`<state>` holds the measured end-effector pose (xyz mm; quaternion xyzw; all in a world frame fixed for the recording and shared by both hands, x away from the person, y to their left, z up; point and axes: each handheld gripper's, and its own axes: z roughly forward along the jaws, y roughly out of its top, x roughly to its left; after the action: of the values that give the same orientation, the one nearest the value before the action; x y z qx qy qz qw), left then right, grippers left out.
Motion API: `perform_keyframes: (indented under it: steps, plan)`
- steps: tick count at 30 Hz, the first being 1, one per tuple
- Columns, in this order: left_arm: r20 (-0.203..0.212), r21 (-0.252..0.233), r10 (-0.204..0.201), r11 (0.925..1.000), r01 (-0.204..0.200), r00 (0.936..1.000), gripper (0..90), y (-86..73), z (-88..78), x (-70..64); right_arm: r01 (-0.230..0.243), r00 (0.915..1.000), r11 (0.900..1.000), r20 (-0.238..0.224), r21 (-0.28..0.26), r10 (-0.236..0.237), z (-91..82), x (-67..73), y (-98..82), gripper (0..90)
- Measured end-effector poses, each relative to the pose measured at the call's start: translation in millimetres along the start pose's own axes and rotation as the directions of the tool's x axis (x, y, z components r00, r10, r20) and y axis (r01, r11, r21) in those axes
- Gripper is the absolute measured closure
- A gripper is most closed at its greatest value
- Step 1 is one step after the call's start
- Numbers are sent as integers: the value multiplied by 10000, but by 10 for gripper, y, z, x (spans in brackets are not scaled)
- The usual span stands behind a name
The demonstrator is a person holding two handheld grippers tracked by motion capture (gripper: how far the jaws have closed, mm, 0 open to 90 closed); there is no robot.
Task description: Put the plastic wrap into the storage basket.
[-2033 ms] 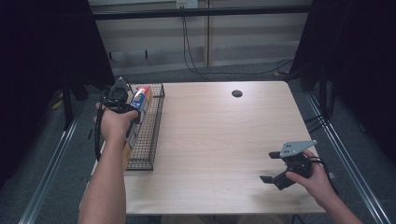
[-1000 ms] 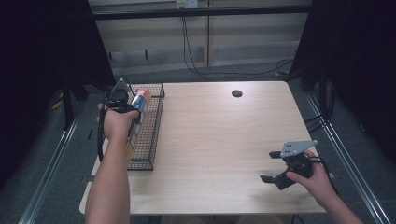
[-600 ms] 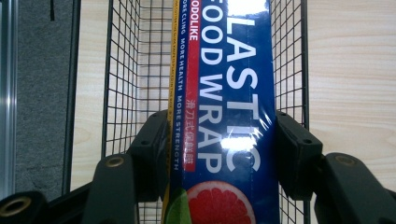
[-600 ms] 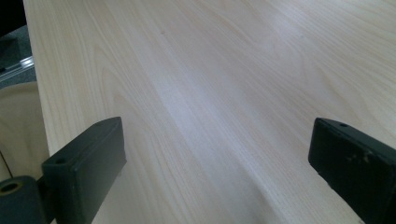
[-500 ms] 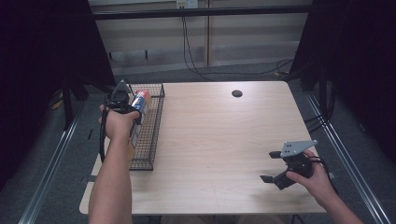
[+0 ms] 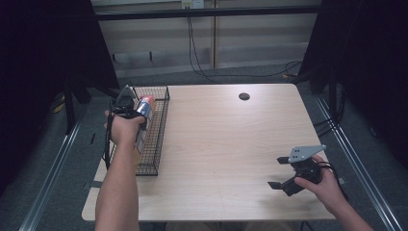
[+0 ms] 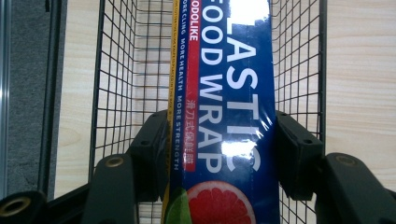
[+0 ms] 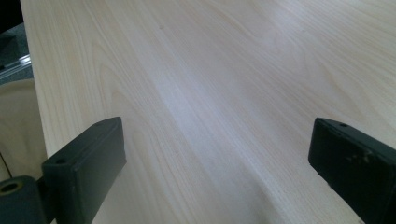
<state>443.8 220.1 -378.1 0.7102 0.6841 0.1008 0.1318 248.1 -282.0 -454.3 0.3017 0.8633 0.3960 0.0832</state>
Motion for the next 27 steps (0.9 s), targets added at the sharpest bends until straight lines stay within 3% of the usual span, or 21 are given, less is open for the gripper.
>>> perform_keyframes:
  steps: [27]
  plan:
    - [-201,99,-278,9996,280,9994,430,18,186,27,30,10000,10000,0,43,-30,21,5,1,37]
